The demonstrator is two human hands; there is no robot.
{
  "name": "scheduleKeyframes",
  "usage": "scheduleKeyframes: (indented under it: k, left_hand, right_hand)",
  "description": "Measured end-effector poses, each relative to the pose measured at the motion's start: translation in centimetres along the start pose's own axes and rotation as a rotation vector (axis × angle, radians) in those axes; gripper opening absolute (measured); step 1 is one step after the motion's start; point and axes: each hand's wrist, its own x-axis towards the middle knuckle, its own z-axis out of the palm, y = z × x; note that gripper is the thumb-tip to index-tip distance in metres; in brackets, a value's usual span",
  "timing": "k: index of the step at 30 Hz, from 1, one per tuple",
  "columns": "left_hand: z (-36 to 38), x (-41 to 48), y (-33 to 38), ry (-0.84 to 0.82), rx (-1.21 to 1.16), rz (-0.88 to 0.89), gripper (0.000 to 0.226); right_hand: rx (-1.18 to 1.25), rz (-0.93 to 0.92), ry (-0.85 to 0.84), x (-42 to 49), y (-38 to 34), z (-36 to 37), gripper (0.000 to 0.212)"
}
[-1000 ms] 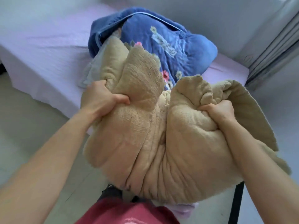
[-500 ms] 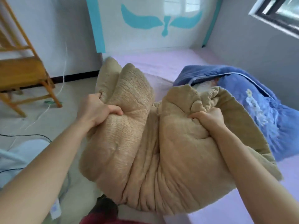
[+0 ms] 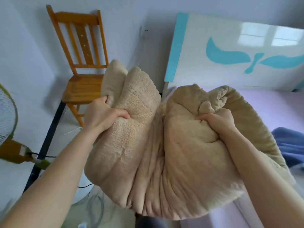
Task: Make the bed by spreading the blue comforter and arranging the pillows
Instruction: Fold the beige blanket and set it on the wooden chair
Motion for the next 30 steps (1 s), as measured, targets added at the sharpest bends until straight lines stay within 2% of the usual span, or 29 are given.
scheduleKeyframes:
  k: [1,4,7,13,15,18,21,26,29,30]
  left_hand:
    - [-0.3,2.4,-0.4,0.027,0.004,-0.013,0.07]
    - [-0.8,9.4,-1.0,0.095,0.027,-0.043,0.054]
    - [-1.4,17.1,-1.2,0.136,-0.005,-0.126,0.063]
    - [-5.6,30.0,-1.5,0.267,-0.096,-0.241,0.061]
    - [-7.8,33.5,-1.6,0.312,-0.125,-0.254,0.064]
    - [-11.9,38.5,-1.9,0.392,-0.14,-0.262,0.066]
    - [-16.1,43.5,-3.3,0.477,-0.124,-0.261,0.073]
    - [-22.9,52.4,-8.1,0.561,-0.164,-0.283,0.076]
    - [-25.8,57.1,-12.4,0.624,-0.197,-0.301,0.085]
    - [-26.4,58.5,-14.1,0.654,-0.207,-0.302,0.079]
  right_hand:
    - [0.001,-0.02,-0.017,2.2,-1.6,1.3,0.043]
    - [-0.021,-0.073,-0.054,8.9,-6.6,5.8,0.044]
    - [-0.047,-0.09,-0.113,16.0,-12.1,10.7,0.054]
    - [-0.072,-0.177,-0.194,26.2,-24.2,19.4,0.064]
    - [-0.076,-0.222,-0.212,28.1,-28.0,21.8,0.067]
    - [-0.067,-0.295,-0.228,30.4,-33.5,26.1,0.062]
    - [-0.051,-0.35,-0.234,32.0,-38.4,31.4,0.068]
    - [0.018,-0.394,-0.248,33.9,-44.8,42.8,0.074]
    - [0.057,-0.412,-0.287,34.8,-47.0,49.9,0.065]
    - [0.085,-0.416,-0.299,35.3,-47.3,51.9,0.062]
